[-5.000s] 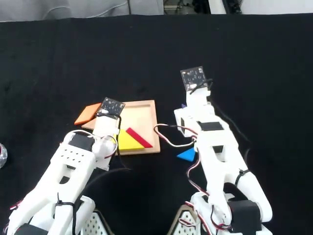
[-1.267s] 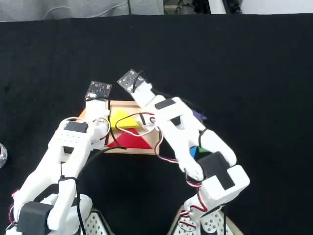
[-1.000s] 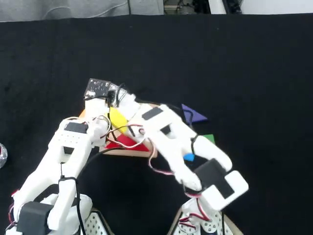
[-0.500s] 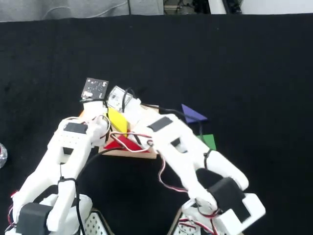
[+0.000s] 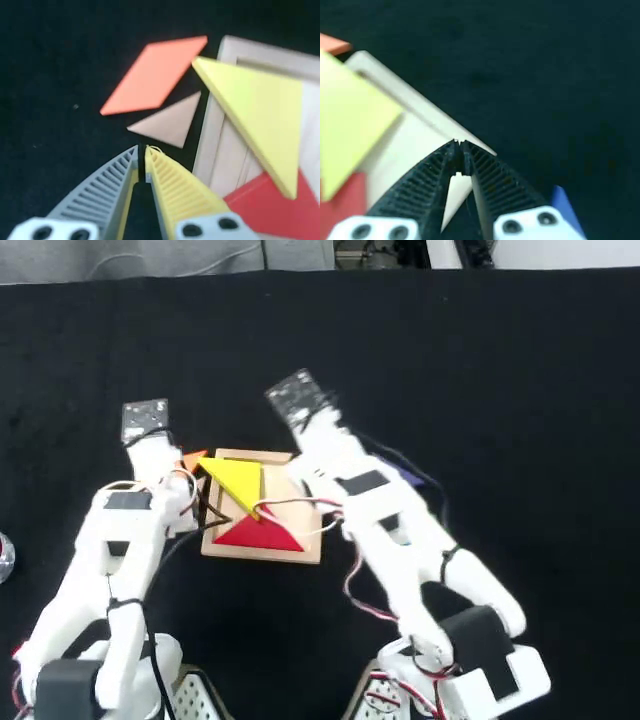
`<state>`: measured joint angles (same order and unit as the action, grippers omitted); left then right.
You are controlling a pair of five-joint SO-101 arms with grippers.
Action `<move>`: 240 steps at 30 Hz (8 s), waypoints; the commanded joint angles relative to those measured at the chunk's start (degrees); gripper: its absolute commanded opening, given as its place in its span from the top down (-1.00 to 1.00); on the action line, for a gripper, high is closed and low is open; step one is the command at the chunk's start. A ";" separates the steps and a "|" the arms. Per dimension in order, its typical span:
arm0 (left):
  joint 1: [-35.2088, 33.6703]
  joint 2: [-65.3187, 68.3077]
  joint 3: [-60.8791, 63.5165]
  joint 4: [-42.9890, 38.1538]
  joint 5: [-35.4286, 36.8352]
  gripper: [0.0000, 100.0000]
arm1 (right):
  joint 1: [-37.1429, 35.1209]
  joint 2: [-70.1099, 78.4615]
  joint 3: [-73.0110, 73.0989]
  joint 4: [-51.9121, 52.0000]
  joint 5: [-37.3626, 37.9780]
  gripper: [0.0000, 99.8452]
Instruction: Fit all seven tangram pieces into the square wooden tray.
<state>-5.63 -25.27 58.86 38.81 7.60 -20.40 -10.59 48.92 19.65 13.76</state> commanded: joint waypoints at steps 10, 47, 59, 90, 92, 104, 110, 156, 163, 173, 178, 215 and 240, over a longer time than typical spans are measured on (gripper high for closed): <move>5.05 10.02 -7.08 -14.51 2.99 0.94 | 2.73 -2.95 2.24 -2.81 -0.35 0.98; 20.79 -2.29 -13.32 3.96 4.57 0.94 | 14.95 -6.55 1.98 -2.90 -5.98 0.98; 26.77 16.00 -16.66 -10.11 9.14 0.94 | 18.29 -6.64 1.89 -2.99 -6.24 0.98; 24.22 24.00 -22.73 2.55 4.92 0.94 | 18.29 -6.64 3.74 -6.95 -6.15 0.98; 22.64 21.19 -20.79 3.34 4.75 0.94 | 18.20 -6.64 3.74 -6.95 -6.15 0.98; 21.23 -1.85 -11.82 0.00 0.09 0.94 | 16.79 -6.64 4.09 -6.95 -5.80 0.98; 18.68 6.77 -11.12 -13.01 -0.09 0.94 | 16.79 -6.55 4.18 -6.95 -5.80 0.98; 18.42 17.14 -19.03 4.04 -10.37 0.94 | 15.74 -6.55 4.44 -6.95 -5.71 0.98; 12.18 3.43 -18.77 4.13 -6.68 0.94 | 15.82 -6.55 4.53 -6.95 -5.71 0.98; -3.03 -2.11 -6.90 2.55 -21.71 0.74 | 15.82 -6.55 4.53 -7.03 -5.71 0.98; -6.11 -2.11 -9.63 1.76 -23.65 0.80 | 15.74 -6.55 4.53 -7.03 -5.71 0.98; -3.74 36.92 -39.16 13.71 -25.32 0.57 | 15.74 -6.55 4.79 -8.44 -5.71 0.98; -9.10 31.91 -43.82 21.19 -25.49 0.55 | 15.82 -6.55 4.79 -8.44 -5.71 0.98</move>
<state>-13.01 9.27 18.07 59.21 -17.63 -3.87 -14.90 53.85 12.44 8.04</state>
